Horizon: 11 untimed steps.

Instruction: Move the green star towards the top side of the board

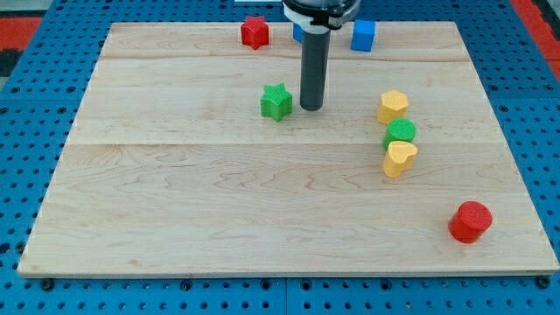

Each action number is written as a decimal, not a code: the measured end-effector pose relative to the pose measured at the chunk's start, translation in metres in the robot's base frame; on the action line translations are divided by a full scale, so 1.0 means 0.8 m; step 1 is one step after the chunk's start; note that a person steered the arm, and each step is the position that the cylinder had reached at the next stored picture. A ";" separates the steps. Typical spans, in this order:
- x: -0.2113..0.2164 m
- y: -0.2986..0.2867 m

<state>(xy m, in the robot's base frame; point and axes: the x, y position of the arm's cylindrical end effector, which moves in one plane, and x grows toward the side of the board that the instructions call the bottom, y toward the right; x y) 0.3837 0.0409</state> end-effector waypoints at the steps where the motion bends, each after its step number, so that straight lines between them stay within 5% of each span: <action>1: -0.008 -0.064; 2: -0.012 -0.143; 5: -0.122 -0.226; 11: -0.098 -0.233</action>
